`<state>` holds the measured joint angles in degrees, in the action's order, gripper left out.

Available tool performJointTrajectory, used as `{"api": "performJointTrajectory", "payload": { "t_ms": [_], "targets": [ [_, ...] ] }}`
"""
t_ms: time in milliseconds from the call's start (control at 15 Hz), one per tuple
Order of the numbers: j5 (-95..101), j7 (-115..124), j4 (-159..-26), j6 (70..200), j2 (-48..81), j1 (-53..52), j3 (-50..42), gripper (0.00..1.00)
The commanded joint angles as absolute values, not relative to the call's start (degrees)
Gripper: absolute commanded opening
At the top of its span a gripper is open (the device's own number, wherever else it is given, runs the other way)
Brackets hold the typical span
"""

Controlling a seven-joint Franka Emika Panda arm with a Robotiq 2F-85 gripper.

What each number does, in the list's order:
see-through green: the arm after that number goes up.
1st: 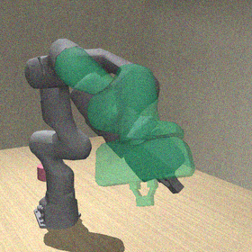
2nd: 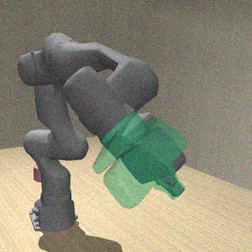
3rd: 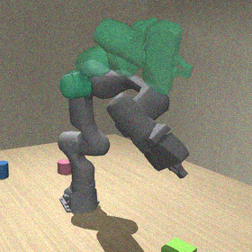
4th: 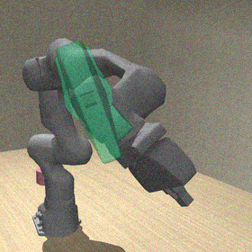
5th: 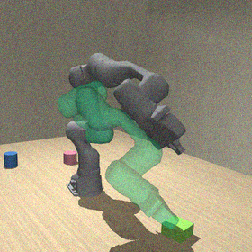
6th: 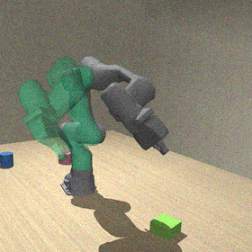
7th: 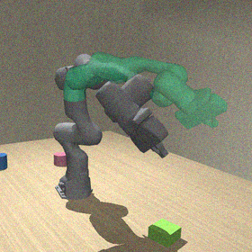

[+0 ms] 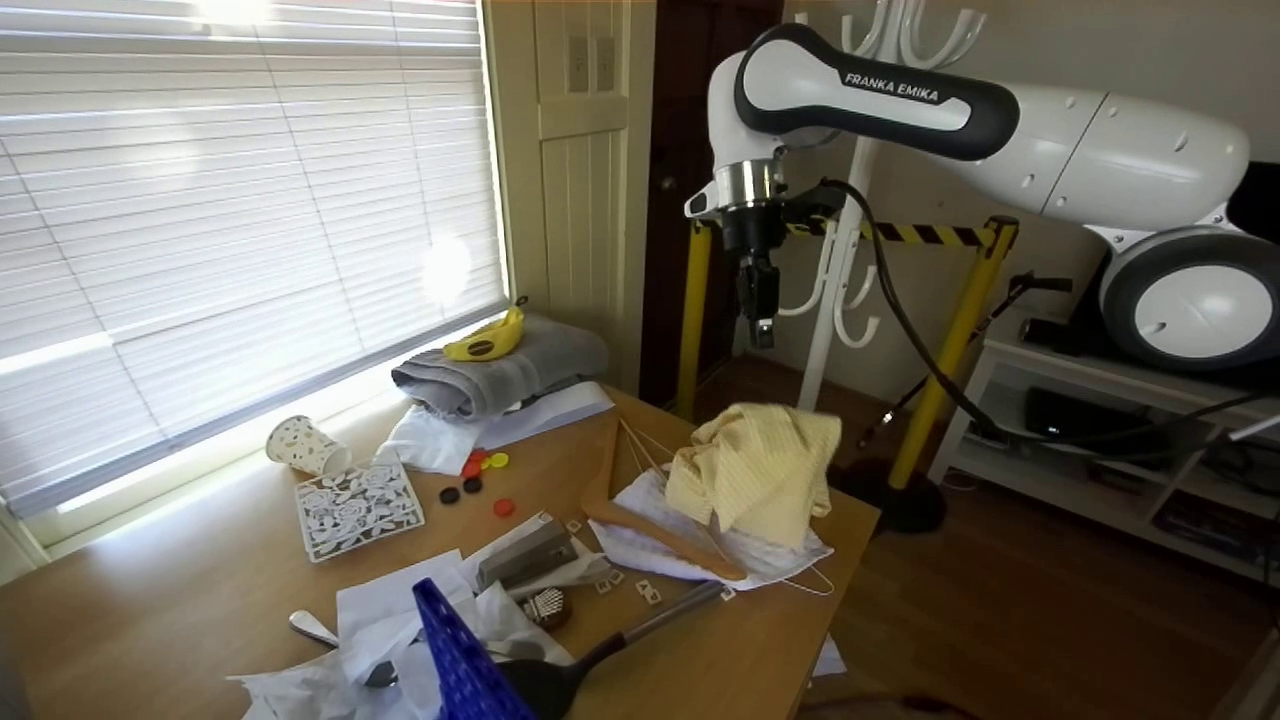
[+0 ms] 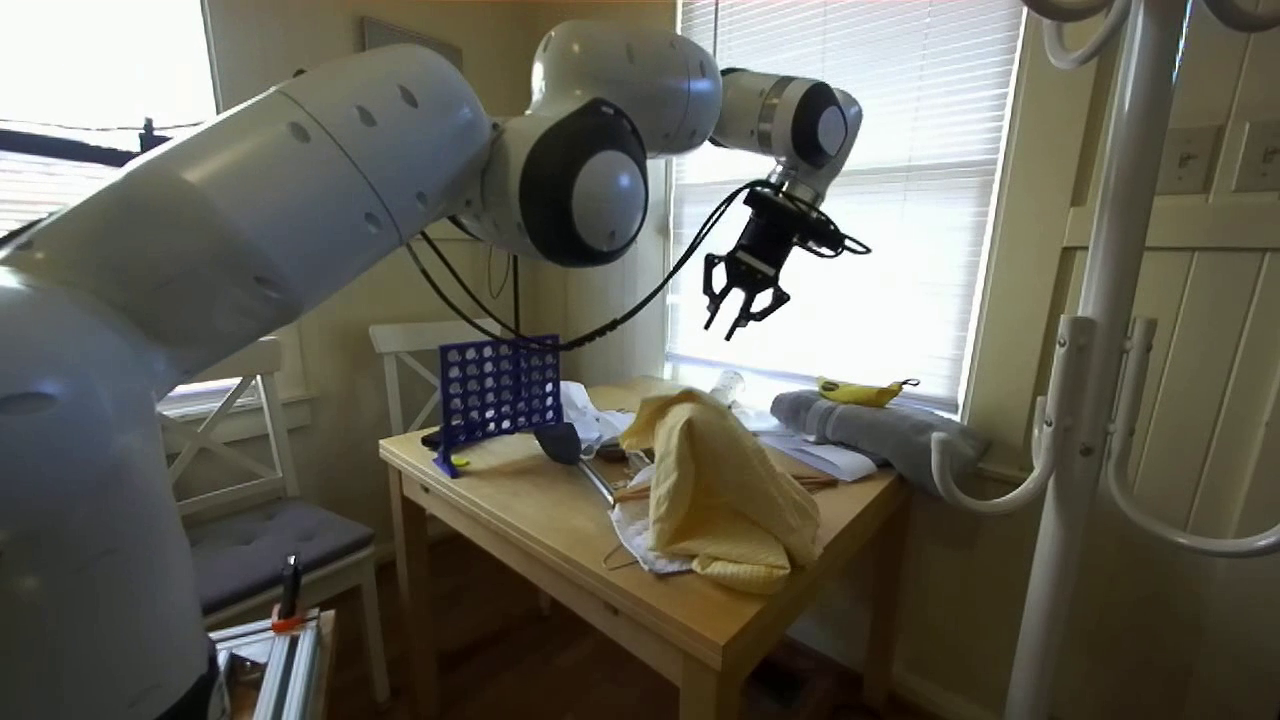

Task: Unhang the yellow towel from the stand and put it on the table.

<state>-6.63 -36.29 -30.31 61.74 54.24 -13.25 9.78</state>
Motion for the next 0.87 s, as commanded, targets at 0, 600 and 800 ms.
{"api": "performJointTrajectory", "payload": {
  "t_ms": [0,600,800],
  "targets": [
    [-6.28,-39.16,-22.76,54.46,57.93,-13.03,11.3,0.65],
    [-6.36,-34.02,-25.66,56.33,53.67,-12.89,10.78,1.0],
    [-6.35,-33.78,-25.67,56.36,53.57,-12.91,10.77,1.0]
  ]
}}
